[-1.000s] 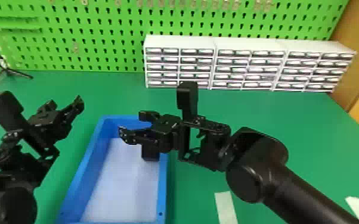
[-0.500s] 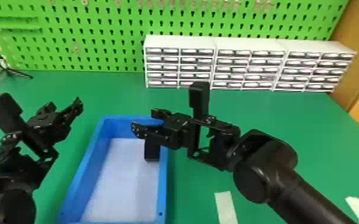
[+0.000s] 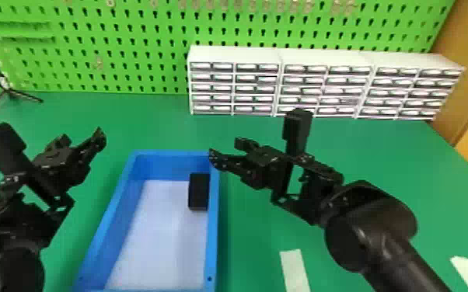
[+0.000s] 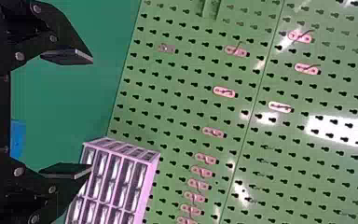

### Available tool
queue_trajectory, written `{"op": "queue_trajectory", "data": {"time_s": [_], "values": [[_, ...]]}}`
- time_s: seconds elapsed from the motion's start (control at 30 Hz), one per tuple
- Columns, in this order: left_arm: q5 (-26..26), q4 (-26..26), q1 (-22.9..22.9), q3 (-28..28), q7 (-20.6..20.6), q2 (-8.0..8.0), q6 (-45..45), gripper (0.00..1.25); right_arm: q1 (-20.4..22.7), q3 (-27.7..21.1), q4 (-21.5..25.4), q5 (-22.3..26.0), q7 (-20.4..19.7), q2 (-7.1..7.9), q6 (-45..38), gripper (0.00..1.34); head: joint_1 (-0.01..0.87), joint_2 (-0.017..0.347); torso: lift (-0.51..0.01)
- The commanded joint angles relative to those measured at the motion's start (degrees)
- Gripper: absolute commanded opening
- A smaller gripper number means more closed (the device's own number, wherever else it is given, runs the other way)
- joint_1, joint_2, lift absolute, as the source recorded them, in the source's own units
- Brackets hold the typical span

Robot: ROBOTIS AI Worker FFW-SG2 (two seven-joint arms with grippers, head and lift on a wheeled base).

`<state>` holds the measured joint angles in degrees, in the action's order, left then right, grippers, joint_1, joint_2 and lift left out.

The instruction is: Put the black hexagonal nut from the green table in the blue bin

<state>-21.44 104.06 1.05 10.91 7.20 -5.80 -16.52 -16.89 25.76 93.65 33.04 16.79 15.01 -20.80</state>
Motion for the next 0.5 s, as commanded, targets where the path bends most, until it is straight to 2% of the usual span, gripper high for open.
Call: {"op": "queue_trajectory", "data": {"time_s": [0.0, 0.3, 0.47], "values": [[0.0, 0.0, -0.1, 0.2, 0.0, 0.00, 0.0, 0.82, 3.1, -5.5, 0.4, -3.0, 0.0, -1.83, -0.4, 0.92, 0.692, 0.008, -0.097], [0.6, 0.0, -0.3, 0.2, -0.7, 0.08, 0.1, 0.82, 7.7, -16.1, 1.1, -7.4, 0.1, -5.87, -0.4, 0.92, 0.692, 0.008, -0.097], [0.5, 0.0, -0.5, 0.3, -0.7, 0.00, 0.1, 0.82, 9.9, -22.2, 2.1, -9.6, 0.1, -7.46, -0.4, 0.92, 0.692, 0.008, -0.097]]}}
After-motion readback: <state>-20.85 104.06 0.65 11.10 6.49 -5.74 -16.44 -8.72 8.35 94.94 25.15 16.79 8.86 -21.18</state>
